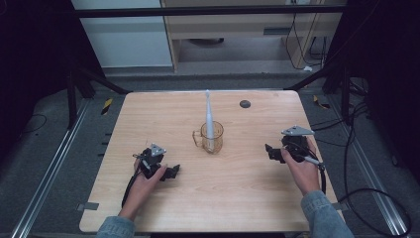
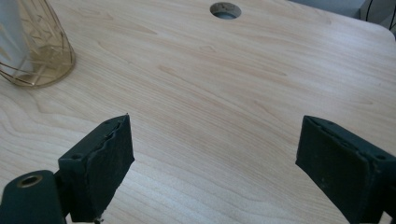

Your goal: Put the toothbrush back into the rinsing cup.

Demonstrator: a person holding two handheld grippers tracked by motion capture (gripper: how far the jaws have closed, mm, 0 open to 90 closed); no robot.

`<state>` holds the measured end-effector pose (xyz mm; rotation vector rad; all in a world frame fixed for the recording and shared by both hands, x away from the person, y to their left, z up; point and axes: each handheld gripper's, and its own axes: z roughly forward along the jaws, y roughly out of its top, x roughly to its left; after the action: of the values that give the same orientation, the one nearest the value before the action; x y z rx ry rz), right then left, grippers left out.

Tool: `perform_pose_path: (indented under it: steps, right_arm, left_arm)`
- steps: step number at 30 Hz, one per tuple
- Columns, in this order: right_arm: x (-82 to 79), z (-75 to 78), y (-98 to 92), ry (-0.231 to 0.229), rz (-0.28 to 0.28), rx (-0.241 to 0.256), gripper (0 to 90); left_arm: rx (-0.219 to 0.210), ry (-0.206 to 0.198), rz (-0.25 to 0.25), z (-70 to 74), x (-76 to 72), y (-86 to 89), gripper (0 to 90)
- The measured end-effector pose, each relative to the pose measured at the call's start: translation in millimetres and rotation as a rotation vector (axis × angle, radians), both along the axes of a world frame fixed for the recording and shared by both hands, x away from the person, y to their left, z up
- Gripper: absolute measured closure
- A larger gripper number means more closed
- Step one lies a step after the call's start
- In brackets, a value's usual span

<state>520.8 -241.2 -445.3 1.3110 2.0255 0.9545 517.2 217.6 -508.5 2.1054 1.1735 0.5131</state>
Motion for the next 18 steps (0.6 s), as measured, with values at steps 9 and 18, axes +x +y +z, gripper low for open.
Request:
perform_pose_path:
  steps: [9,18]
  right_arm:
    - [7.4,-23.4,-5.0,0.056,-0.016,0.012,12.2]
    - [14.5,-40.7,-3.7,0.076,-0.017,0.016,11.7]
  left_arm:
    - [0.0,0.0,0.0,0.0,0.0,0.0,0.0]
    - [0.0,0.0,0.0,0.0,0.0,0.0,0.0]
